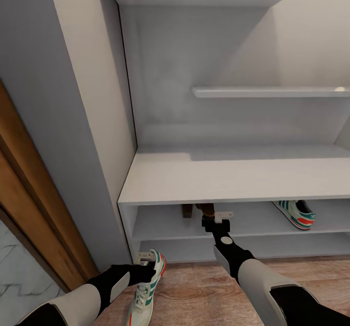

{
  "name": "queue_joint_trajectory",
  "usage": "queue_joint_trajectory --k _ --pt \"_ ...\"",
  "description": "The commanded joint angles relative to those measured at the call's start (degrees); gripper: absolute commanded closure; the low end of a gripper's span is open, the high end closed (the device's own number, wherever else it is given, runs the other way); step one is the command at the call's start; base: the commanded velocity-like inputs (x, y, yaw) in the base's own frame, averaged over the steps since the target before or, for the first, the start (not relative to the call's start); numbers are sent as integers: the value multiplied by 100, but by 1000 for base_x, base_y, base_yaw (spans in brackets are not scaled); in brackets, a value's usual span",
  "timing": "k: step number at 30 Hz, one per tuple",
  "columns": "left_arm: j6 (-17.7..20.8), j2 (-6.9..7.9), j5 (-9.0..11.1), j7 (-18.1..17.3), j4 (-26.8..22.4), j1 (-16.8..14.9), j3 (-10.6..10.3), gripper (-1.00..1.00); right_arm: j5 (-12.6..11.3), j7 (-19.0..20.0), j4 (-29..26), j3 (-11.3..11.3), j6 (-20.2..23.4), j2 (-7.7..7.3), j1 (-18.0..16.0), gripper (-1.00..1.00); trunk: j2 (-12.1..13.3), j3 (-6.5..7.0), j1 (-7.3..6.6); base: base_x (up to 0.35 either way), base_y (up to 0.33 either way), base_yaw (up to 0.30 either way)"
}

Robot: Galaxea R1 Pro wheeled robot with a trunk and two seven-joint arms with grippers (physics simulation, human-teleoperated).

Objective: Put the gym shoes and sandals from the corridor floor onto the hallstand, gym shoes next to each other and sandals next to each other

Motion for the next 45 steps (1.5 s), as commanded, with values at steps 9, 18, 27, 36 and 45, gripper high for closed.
queue_joint_trajectory --k 9,18,27,36,45 --pt "0 0 -1 2 0 0 -3 100 -11 10 0 -1 -3 0 0 100 0 0 0 0 0 0" --pt "0 0 -1 2 0 0 -3 100 -11 10 0 -1 -3 -4 0 100 0 0 0 0 0 0" --pt "0 0 -1 -48 0 0 1 100 -11 10 0 -1 -3 -8 0 100 0 0 0 0 0 0" --pt "0 0 -1 -58 0 0 1 100 -18 10 0 -1 -3 -9 0 100 0 0 0 0 0 0" --pt "0 0 -1 -59 0 0 -2 100 -19 10 1 -5 -3 -9 0 100 0 0 0 0 0 0"
